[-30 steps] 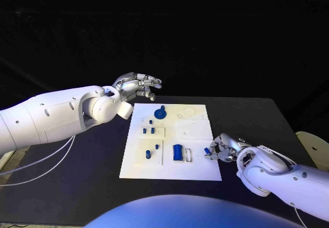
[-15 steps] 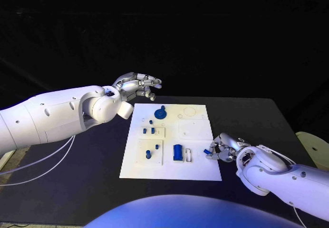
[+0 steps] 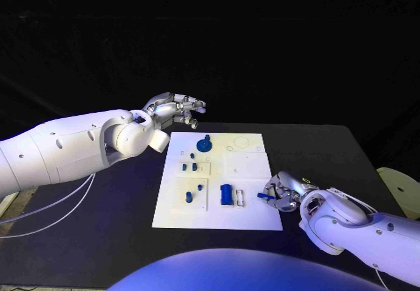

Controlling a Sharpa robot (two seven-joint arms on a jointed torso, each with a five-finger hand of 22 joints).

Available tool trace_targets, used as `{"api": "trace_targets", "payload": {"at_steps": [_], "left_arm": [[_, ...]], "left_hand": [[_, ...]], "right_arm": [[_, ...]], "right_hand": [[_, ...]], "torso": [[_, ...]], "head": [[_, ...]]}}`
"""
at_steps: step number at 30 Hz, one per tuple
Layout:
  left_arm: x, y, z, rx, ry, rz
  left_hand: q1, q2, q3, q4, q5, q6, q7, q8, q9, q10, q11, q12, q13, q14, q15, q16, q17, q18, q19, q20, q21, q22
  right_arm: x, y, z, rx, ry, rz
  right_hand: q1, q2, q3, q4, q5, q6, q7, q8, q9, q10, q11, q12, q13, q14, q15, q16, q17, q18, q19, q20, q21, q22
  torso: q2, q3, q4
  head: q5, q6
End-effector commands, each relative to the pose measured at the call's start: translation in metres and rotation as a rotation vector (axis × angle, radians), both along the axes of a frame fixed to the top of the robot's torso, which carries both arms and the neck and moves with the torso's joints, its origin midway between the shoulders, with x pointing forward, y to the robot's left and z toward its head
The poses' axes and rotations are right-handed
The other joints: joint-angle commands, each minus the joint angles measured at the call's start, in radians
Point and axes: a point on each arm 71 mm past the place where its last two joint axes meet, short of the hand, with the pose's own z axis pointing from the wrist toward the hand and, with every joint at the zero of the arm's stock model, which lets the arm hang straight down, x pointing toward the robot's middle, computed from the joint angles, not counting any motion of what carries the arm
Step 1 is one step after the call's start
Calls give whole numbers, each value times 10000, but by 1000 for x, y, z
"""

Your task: Assemble the parts on the task board

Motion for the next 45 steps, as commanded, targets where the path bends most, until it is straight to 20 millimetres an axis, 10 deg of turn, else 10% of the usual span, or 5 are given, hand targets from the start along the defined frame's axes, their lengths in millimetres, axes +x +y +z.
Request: {"api": "trace_targets", "payload": {"at_steps": [1,9,26,45], "left_arm": [[0,-2,1,-80,-82,-136],[0,-4,1,-88,-82,-163],[0,-5,1,-61,-99,-204],[0,-6,1,16,-103,-265]], "left_hand": [[10,65,6,-13,16,-80,-12,76,-11,-101,5,54,14,-54,-10,60,-14,91,26,12,-59,13],[10,65,6,-13,16,-80,-12,76,-11,-101,5,54,14,-54,-10,60,-14,91,26,12,-59,13],[10,65,6,-13,16,-80,-12,76,-11,-101,5,54,14,-54,-10,60,-14,91,26,12,-59,13],[17,59,7,-19,13,-88,-11,92,-16,-124,6,84,14,-60,-10,72,-24,91,28,13,-66,20]], "right_arm": [[0,7,7,394,19,-123],[-3,31,10,961,646,142],[2,50,-1,875,1358,327],[5,55,-9,415,1151,387]], "right_hand": [[-756,-171,1167,-669,-61,-44,-57,479,627,410,52,39,1691,994,27,55,2475,-46,69,9,12,1462],[-2017,-298,2084,-1352,22,-107,-48,634,853,436,68,72,1723,1002,28,66,2512,-54,83,20,40,1470],[-3657,-340,2166,-1286,-398,138,-88,738,899,621,44,437,2016,1013,13,82,2568,-57,104,13,71,1475],[-3775,-311,2251,-1399,-338,267,-156,788,912,735,-11,680,2212,1016,-29,87,2584,-53,107,-14,66,1474]], "torso": [[-4,-3,5],[16,-1,10],[10,4,-3],[5,12,-6]], "head": [[-22,1],[-25,1],[-26,1],[1,1]]}}
